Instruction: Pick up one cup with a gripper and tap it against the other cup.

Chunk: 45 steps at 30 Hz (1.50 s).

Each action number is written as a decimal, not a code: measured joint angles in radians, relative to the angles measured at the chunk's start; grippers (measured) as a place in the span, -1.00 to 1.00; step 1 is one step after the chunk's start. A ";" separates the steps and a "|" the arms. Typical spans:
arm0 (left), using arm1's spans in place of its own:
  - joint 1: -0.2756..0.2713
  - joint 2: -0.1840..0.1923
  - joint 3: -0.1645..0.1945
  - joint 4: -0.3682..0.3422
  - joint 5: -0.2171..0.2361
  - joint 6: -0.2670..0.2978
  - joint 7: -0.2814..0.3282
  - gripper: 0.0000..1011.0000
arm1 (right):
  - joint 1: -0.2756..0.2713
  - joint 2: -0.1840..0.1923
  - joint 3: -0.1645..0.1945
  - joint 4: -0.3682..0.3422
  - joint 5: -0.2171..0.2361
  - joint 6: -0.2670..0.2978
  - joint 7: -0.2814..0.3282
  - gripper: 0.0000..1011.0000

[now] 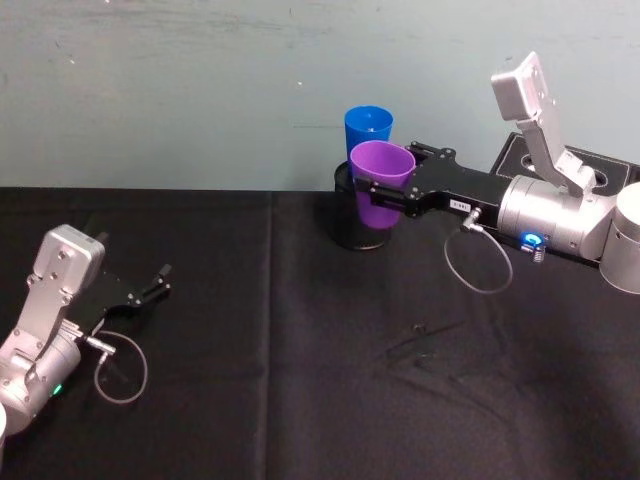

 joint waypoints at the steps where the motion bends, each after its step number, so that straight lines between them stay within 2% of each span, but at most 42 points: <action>1: 0.000 0.000 0.000 0.000 0.000 0.000 0.000 1.00 | 0.013 -0.010 0.000 0.019 -0.004 -0.003 -0.001 0.42; 15: 0.000 0.000 0.000 0.000 0.000 0.000 0.000 1.00 | 0.118 -0.105 0.013 0.223 -0.026 -0.044 0.003 0.42; 21: 0.000 0.000 0.000 0.000 0.000 0.000 0.000 1.00 | 0.141 -0.132 0.024 0.278 -0.039 -0.058 0.001 0.42; 37: 0.000 0.000 0.000 0.000 0.000 0.000 0.000 1.00 | 0.139 -0.161 0.057 0.293 -0.071 -0.073 -0.042 0.42; 45: 0.000 0.000 0.000 0.000 0.000 0.000 0.000 1.00 | 0.121 -0.167 0.074 0.265 -0.093 -0.069 -0.086 0.42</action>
